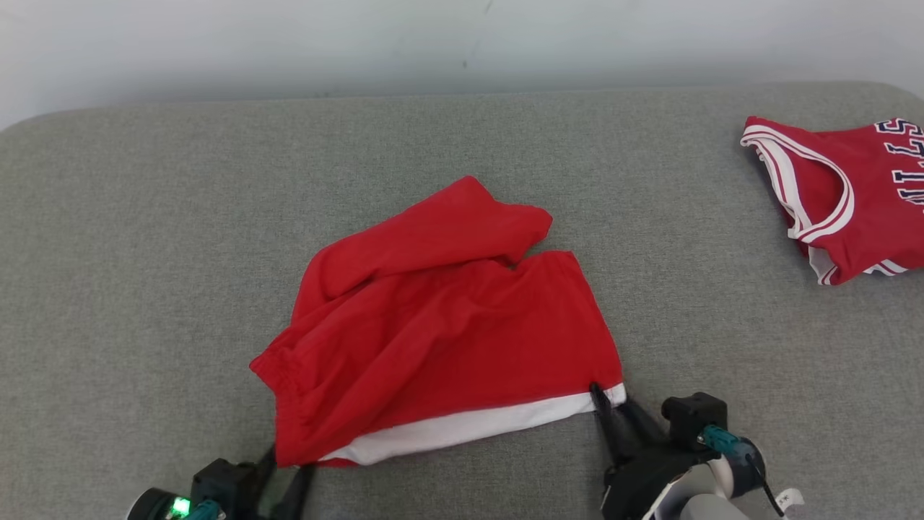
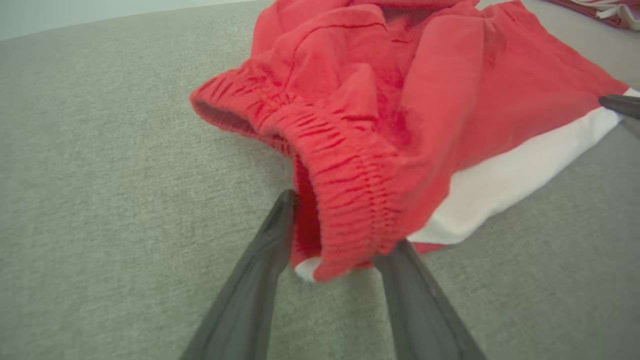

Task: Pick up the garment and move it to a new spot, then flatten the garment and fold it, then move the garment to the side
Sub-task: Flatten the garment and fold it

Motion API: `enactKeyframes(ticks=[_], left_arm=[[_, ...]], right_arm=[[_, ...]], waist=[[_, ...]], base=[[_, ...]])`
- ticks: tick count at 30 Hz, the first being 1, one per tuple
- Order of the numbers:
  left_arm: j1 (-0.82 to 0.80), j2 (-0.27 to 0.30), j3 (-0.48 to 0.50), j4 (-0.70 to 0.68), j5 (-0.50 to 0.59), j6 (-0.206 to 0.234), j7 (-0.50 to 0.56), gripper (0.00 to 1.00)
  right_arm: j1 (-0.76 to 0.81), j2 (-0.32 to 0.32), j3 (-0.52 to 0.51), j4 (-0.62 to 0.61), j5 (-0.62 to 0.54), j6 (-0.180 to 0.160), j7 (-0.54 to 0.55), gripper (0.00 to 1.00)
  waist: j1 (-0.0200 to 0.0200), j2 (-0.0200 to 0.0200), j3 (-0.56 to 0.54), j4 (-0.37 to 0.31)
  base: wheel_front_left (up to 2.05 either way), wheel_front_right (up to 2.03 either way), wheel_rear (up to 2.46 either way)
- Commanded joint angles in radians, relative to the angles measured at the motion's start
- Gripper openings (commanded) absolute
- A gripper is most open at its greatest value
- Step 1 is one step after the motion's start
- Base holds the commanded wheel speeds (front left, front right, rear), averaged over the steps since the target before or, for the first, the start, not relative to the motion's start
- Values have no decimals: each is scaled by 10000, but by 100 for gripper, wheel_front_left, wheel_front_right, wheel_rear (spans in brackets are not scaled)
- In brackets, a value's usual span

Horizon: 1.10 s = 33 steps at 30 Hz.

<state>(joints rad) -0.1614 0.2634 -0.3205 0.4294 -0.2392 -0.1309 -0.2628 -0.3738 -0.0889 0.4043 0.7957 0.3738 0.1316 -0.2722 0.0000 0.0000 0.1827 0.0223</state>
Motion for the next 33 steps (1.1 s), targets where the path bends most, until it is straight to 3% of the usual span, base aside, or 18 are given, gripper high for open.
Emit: enactKeyframes(ticks=[1, 6, 17, 22, 25, 26, 33], left_arm=[[-128, 2, -74, -8, -74, 14, -19, 0], [-45, 92, -192, -339, -318, 14, -13, 0], [-1026, 1014, -698, -2263, -690, 13, -16, 0], [-2520, 1433, -1365, -2554, -1132, 13, 296, 0], [-4603, 1709, -2144, -2647, -1928, 13, 930, 0], [-4603, 1709, -2144, -2647, -1928, 13, 930, 0], [-9149, 1891, -2986, -1713, -3788, 15, 1939, 0]], right_arm=[[84, 149, 126, 135, 102, -23, 146, 0], [109, -35, 135, -587, 335, -23, 85, 0], [-353, -756, 44, -2651, 1062, -23, 85, 0], [-1305, -966, 124, -2914, 1655, -23, 111, 0], [-2859, -1298, 113, -2997, 2206, -23, 357, 0], [-2859, -1298, 113, -2997, 2206, -23, 357, 0], [-6548, -1715, -743, -2731, 3563, -23, 1538, 0]], waist=[[0, 0, -3, 9], [0, 0, -127, -27], [0, 0, -316, -279], [0, 0, 26, -430], [0, 0, 783, -544], [0, 0, 783, -544], [0, 0, 2816, -684]], base=[[0, 0, 0], [0, 0, 0], [0, 0, 0], [0, 0, 0], [0, 0, 0], [0, 0, 0], [0, 0, 0]])
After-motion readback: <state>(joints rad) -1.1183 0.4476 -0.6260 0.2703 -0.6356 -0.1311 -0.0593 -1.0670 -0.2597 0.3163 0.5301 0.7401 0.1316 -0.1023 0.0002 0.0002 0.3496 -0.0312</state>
